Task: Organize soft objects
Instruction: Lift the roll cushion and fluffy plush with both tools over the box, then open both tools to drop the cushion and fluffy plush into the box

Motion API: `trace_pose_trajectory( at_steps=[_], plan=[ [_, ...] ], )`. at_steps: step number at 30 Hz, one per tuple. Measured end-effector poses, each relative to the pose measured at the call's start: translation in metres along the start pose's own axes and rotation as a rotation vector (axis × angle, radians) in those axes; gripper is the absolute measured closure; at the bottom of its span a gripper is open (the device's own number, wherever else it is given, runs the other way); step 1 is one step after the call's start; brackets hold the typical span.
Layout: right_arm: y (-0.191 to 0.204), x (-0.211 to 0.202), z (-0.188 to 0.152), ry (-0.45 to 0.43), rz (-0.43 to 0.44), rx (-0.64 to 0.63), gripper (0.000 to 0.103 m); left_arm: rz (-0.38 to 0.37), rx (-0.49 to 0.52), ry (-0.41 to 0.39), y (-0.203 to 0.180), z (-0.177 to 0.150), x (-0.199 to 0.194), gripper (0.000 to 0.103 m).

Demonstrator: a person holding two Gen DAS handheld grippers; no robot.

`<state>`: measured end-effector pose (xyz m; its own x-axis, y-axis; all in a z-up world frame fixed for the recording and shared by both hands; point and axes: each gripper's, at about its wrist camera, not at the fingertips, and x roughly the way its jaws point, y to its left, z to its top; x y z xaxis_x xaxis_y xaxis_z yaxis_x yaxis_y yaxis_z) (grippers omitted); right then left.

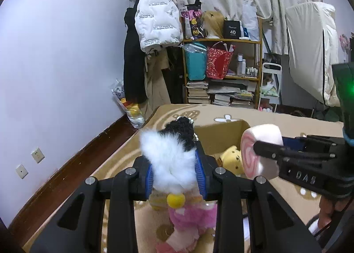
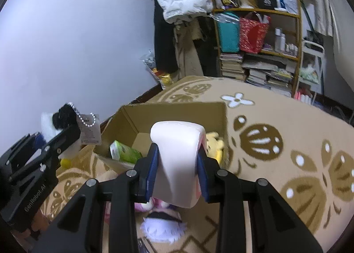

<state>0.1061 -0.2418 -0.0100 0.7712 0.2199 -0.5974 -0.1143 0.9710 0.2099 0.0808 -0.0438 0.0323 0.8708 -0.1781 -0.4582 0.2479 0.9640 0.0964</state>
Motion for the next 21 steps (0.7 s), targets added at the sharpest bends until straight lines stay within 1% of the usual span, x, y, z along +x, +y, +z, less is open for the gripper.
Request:
trace_pose_trajectory(
  at_steps=[2, 6, 10, 14, 18, 20, 21],
  plan=[
    [0.003, 0.004, 0.005, -0.005, 0.005, -0.016, 0.068, 0.010, 0.001, -0.008, 0.001, 0.010, 0.004, 0.073],
    [0.006, 0.017, 0.017, -0.020, 0.006, -0.039, 0.068, 0.006, -0.002, -0.040, 0.002, 0.030, 0.013, 0.073],
    [0.005, 0.031, 0.025, -0.030, 0.005, -0.041, 0.067, -0.001, -0.018, -0.027, 0.004, 0.041, 0.030, 0.073],
    [0.004, 0.041, 0.029, -0.026, 0.017, -0.051, 0.066, -0.001, -0.020, 0.024, 0.006, 0.035, 0.047, 0.073],
    [-0.001, 0.049, 0.029, -0.020, 0.030, -0.026, 0.064, -0.021, -0.029, 0.079, 0.007, 0.025, 0.065, 0.073],
    [-0.005, 0.054, 0.027, -0.006, 0.041, -0.003, 0.062, -0.044, -0.036, 0.105, 0.008, 0.018, 0.073, 0.072],
    [-0.006, 0.056, 0.026, 0.000, 0.046, 0.003, 0.062, -0.067, -0.049, 0.125, 0.010, 0.014, 0.079, 0.072]
  ],
)
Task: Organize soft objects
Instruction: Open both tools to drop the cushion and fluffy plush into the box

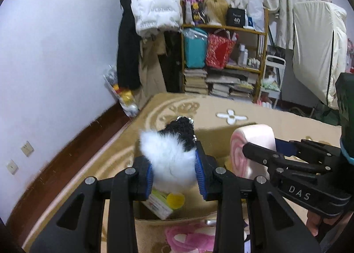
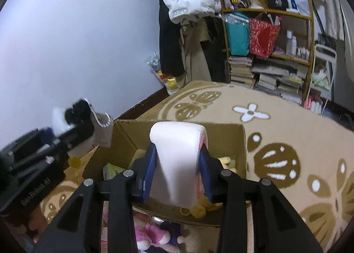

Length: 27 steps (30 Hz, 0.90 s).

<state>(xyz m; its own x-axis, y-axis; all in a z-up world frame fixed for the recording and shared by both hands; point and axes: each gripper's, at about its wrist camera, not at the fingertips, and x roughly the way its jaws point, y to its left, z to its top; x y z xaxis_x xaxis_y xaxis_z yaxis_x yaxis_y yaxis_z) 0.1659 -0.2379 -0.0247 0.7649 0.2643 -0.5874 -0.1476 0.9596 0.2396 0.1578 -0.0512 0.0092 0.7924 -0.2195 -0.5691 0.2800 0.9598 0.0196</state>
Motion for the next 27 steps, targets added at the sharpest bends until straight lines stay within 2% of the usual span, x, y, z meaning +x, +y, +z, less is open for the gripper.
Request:
trace_pose_trajectory(
  at_steps=[2, 7, 12, 14, 19, 21, 23, 26, 27],
  plan=[
    [-0.002, 0.004, -0.005, 0.012, 0.006, 0.010, 0.060, -0.026, -0.019, 0.031, 0.002, -0.005, 0.010, 0.072],
    [-0.011, 0.015, -0.017, 0.045, 0.002, 0.056, 0.058, -0.033, -0.043, 0.092, 0.005, -0.016, 0.027, 0.071],
    [-0.017, 0.022, -0.020, 0.076, -0.013, 0.079, 0.051, 0.031, -0.003, 0.119, -0.001, -0.021, 0.033, 0.068],
    [-0.019, 0.021, -0.021, 0.071, -0.001, 0.092, 0.040, 0.052, 0.000, 0.122, 0.000, -0.021, 0.032, 0.056],
    [-0.019, 0.012, -0.018, 0.049, 0.010, 0.102, 0.021, 0.066, -0.028, 0.105, 0.006, -0.020, 0.024, 0.047],
    [-0.019, 0.007, -0.016, 0.041, 0.012, 0.100, 0.018, 0.069, -0.045, 0.107, 0.011, -0.018, 0.021, 0.045],
    [-0.018, 0.004, -0.015, 0.037, 0.005, 0.095, 0.011, 0.081, -0.043, 0.106, 0.012, -0.019, 0.017, 0.027],
    [-0.016, -0.002, -0.014, 0.034, 0.000, 0.092, 0.006, 0.120, -0.032, 0.080, 0.012, -0.020, 0.009, 0.012],
    [-0.016, -0.004, -0.013, 0.034, -0.005, 0.090, 0.005, 0.132, -0.032, 0.079, 0.013, -0.020, 0.006, 0.011]
  ],
)
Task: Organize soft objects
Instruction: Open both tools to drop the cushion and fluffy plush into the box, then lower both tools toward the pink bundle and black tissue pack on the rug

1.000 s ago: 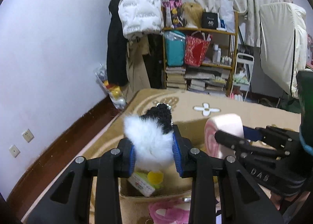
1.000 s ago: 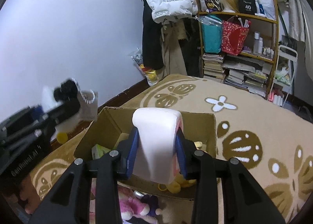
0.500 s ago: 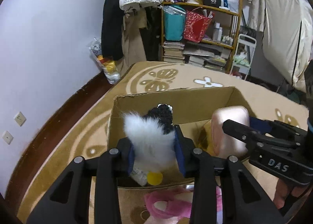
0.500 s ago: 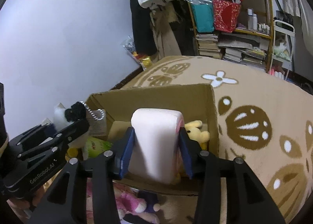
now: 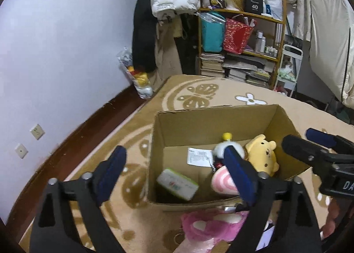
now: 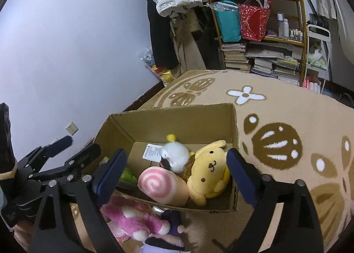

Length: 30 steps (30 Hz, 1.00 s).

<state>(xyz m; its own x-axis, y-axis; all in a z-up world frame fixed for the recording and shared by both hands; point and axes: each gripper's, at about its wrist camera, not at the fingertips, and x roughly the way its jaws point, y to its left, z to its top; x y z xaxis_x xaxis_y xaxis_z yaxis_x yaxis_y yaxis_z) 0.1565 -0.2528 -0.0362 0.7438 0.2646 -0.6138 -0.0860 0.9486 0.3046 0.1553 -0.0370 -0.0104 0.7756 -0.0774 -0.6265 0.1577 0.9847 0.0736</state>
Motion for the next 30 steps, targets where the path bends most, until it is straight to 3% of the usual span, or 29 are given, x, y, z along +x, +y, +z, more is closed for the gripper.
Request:
trace_pose_trajectory(
  at_steps=[2, 4, 14, 30],
  plan=[
    [0.001, -0.004, 0.000, -0.001, -0.012, -0.005, 0.002, 0.002, -0.006, -0.004, 0.002, 0.000, -0.005, 0.003],
    [0.003, -0.008, -0.001, 0.002, -0.018, -0.009, 0.000, 0.004, -0.009, -0.007, 0.004, 0.001, -0.010, 0.001],
    [0.011, -0.030, -0.010, 0.035, -0.044, -0.029, 0.000, 0.057, -0.012, 0.019, 0.018, -0.013, -0.039, 0.000],
    [0.027, -0.074, -0.050, 0.099, -0.034, -0.038, 0.000, 0.019, -0.032, 0.148, 0.028, -0.052, -0.080, 0.000]
  ],
)
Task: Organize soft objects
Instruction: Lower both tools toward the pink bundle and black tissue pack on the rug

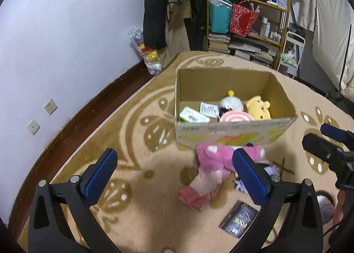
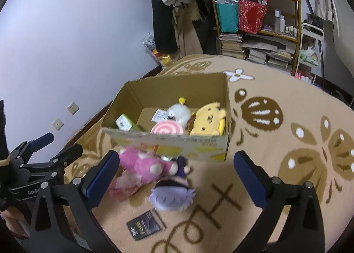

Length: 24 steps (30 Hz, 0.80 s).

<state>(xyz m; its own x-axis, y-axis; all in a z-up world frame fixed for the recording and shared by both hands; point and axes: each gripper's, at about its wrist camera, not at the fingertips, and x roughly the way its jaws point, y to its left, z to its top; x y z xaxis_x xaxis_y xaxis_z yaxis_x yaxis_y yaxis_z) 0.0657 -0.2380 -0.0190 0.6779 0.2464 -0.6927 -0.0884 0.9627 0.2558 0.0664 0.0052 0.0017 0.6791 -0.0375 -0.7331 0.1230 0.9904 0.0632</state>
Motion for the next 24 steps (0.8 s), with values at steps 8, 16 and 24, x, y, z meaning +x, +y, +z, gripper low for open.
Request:
trace_pose_trajectory(
  at_steps=[8, 16, 24],
  plan=[
    [0.009, -0.006, -0.025, 0.041, 0.003, 0.021, 0.000, 0.008, -0.039, 0.029, 0.006, -0.017, -0.007, 0.000],
    [0.016, -0.004, -0.045, 0.067, -0.001, 0.024, 0.000, 0.013, -0.073, 0.080, 0.015, -0.025, 0.000, 0.000],
    [0.016, 0.011, -0.058, 0.128, -0.009, 0.048, 0.000, -0.002, -0.116, 0.189, 0.025, -0.028, 0.027, 0.001]
  ],
)
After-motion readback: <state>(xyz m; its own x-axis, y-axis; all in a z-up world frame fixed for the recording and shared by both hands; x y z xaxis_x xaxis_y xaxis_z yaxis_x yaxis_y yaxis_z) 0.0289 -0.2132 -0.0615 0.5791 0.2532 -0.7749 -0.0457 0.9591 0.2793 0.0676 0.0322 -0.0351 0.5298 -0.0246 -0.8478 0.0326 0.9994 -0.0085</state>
